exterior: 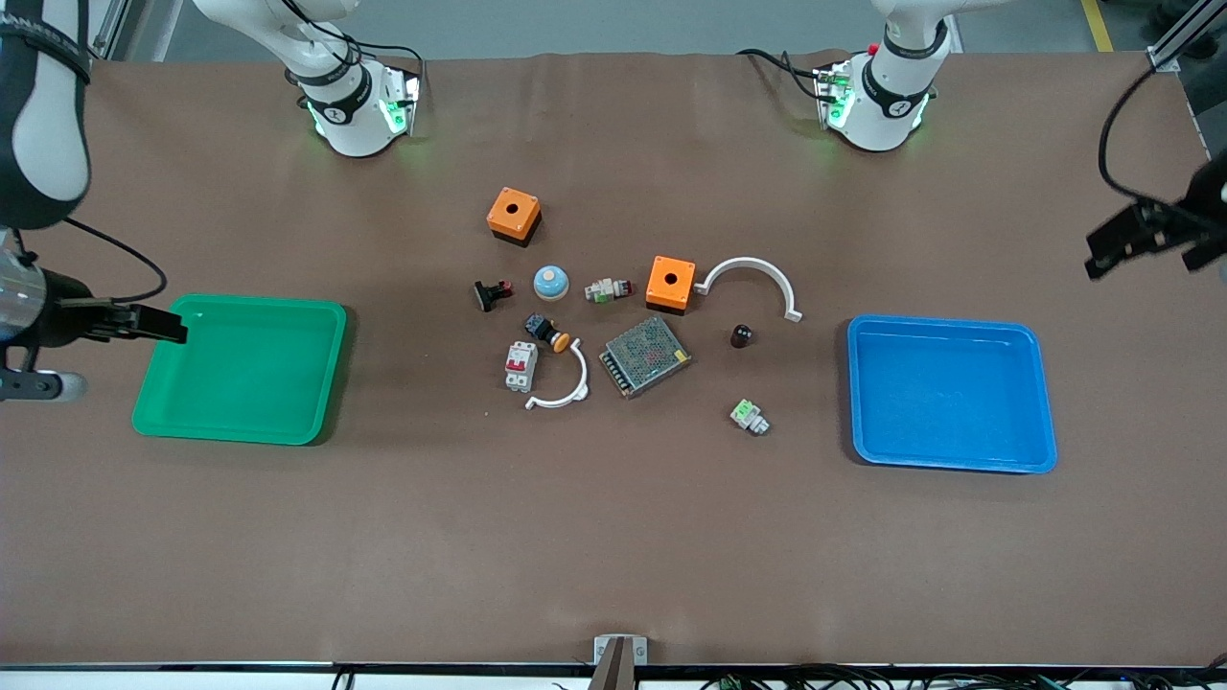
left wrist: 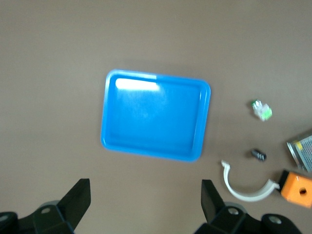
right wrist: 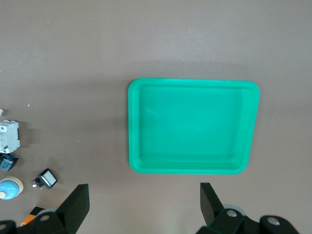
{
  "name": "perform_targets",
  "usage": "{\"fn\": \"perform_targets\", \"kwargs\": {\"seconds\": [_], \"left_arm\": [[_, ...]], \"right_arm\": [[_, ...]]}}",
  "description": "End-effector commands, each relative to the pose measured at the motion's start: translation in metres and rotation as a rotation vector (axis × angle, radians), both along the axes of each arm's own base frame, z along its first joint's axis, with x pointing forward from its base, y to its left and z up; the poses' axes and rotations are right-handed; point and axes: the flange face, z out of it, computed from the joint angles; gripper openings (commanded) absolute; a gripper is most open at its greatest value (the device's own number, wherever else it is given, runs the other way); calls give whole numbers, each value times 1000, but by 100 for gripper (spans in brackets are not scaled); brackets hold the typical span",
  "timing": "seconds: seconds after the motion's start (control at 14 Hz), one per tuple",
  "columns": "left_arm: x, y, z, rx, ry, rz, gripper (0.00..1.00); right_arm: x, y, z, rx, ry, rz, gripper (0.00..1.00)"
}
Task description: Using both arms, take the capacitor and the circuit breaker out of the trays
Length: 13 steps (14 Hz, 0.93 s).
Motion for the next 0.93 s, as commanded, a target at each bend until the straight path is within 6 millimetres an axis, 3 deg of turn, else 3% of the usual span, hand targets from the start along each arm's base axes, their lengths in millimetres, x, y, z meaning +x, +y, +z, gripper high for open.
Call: {"fn": "perform_targets", "kwargs": {"seconds": [0.0, 0.29, 0.57, 0.86], "left_arm": [[-35, 0, 2, -15, 22, -19, 100], [-40, -16, 2, -12, 40, -33, 100], [-39, -20, 1, -54, 43, -39, 100], [-37, -16, -1, -58, 43, -47, 100]], "right_arm": [[4, -6, 15, -12, -20, 0, 100], [2, -3, 19, -2, -24, -12, 100], [-6, -18, 22, 6, -3, -22, 100], [-38, -18, 30, 8, -15, -18, 100]]}}
